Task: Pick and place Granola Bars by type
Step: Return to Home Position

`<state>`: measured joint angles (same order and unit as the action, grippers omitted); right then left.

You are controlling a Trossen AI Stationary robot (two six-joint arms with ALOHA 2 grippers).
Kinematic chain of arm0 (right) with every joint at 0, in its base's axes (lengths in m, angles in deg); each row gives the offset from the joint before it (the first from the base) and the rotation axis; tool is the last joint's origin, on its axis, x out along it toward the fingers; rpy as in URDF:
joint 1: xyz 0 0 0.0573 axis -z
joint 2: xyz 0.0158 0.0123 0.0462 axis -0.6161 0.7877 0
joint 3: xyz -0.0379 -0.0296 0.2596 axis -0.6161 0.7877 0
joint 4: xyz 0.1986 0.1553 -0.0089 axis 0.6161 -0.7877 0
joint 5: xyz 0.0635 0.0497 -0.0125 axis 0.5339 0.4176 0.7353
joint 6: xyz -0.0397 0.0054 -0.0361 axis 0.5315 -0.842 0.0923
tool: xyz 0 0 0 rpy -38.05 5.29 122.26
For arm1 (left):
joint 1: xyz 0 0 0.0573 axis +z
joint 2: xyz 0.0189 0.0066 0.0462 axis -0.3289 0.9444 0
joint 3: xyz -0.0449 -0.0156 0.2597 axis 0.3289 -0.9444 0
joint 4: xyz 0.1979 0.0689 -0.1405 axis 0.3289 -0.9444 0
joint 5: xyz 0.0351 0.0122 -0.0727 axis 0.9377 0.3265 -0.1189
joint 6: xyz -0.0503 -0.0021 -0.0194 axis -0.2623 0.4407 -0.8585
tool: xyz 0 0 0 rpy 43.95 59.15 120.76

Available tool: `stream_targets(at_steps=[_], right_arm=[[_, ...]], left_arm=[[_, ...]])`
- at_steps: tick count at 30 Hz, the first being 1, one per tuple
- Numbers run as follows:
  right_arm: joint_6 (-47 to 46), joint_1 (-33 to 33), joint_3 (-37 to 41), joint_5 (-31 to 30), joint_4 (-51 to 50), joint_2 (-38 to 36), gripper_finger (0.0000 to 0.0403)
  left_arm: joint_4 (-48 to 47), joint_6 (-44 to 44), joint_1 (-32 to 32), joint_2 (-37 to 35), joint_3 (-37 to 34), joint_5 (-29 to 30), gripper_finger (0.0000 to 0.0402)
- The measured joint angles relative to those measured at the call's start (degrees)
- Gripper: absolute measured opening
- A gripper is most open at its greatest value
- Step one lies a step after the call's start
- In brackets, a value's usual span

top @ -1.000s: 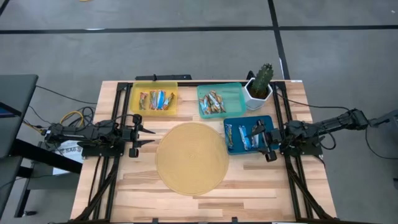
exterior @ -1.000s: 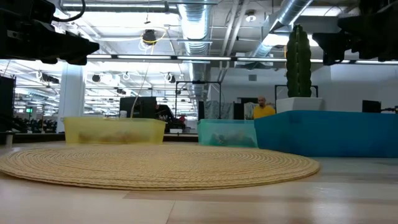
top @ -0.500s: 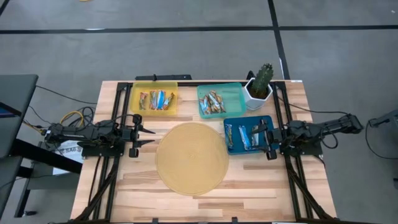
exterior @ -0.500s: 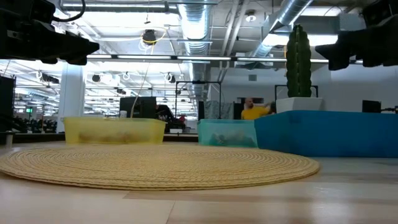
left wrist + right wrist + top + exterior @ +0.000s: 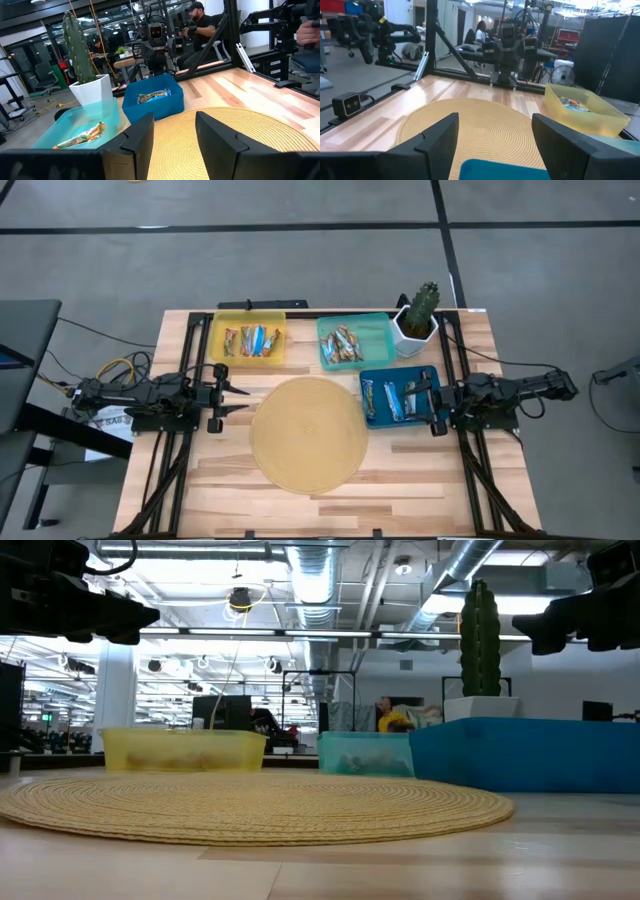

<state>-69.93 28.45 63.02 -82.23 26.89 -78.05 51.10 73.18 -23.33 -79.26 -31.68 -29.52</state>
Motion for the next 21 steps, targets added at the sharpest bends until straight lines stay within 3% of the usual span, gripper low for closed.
stream_targets(at_steps=[21], right_arm=[[-1.05, -0.02, 0.0, 0.06, -0.07, 0.4, 0.0244]], left_arm=[[0.0, 0.01, 0.01, -0.01, 0.0, -0.02, 0.014]])
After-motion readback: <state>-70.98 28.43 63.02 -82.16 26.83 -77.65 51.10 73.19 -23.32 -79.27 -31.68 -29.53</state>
